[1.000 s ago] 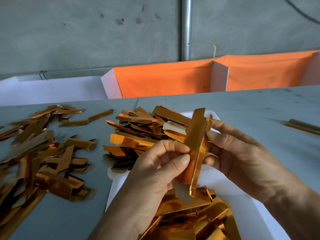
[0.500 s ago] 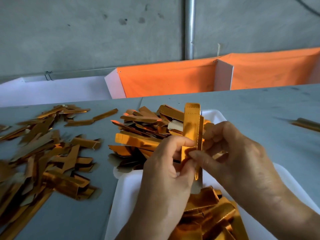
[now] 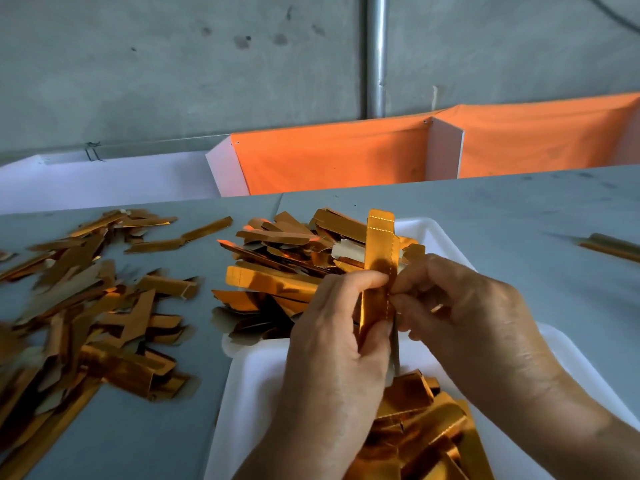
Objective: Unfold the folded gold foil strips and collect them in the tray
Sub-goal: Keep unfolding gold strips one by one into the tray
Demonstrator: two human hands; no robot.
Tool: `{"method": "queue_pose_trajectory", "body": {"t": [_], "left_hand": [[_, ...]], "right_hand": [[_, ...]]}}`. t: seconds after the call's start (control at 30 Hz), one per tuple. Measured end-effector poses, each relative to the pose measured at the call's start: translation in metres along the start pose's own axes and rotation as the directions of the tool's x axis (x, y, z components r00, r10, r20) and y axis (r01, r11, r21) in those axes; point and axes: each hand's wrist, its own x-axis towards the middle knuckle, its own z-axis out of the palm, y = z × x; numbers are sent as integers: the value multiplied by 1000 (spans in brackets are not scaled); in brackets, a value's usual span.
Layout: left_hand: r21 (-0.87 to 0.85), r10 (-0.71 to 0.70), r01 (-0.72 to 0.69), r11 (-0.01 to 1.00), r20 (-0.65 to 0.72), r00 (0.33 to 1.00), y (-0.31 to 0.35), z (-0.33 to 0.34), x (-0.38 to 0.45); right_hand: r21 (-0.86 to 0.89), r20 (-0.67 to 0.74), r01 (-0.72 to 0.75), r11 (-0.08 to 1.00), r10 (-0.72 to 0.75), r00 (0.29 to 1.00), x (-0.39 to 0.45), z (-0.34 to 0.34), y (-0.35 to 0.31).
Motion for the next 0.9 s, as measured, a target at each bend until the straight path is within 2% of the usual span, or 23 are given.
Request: {"method": "queue_pose_trajectory", "body": {"t": [0.07,0.13,0.27,0.37,0.53,0.6,0.67,0.77,0.9], "left_hand": [[-15,-2,2,1000,-6,1000,-1,-1,0],[-56,-11,11,998,7,1000,-2,-2,0],[-189,-75,78,979,26,997,-7,-3,0],[-285,-128,134,949,39,991,-11,-6,2],[-185,-85,91,979,39,996,-9,-4,0],[-113,-47,49,992,20,999,-7,-4,-1],[-47,-14,15,999,24,1000,-3,-2,-3],[-23,-5,6,1000,17,1000,2,0,-5],[-86,-35,35,996,5,999,0,1,-5]], "right_hand": [[186,76,-145,972,133,988,2,-3,0],[383,161,-256,888,208,965,4,-6,1],[613,285,-354,706,220,933,6,-11,1],[708,341,-385,592,190,921,7,-16,0],[637,280,-284,717,128,951,4,-11,-3],[538,212,-209,817,109,971,2,-9,-4],[451,174,-186,873,119,977,2,-8,-4],[438,166,-207,875,148,975,2,-8,-4],[415,148,-226,881,180,973,3,-9,-6]]}}
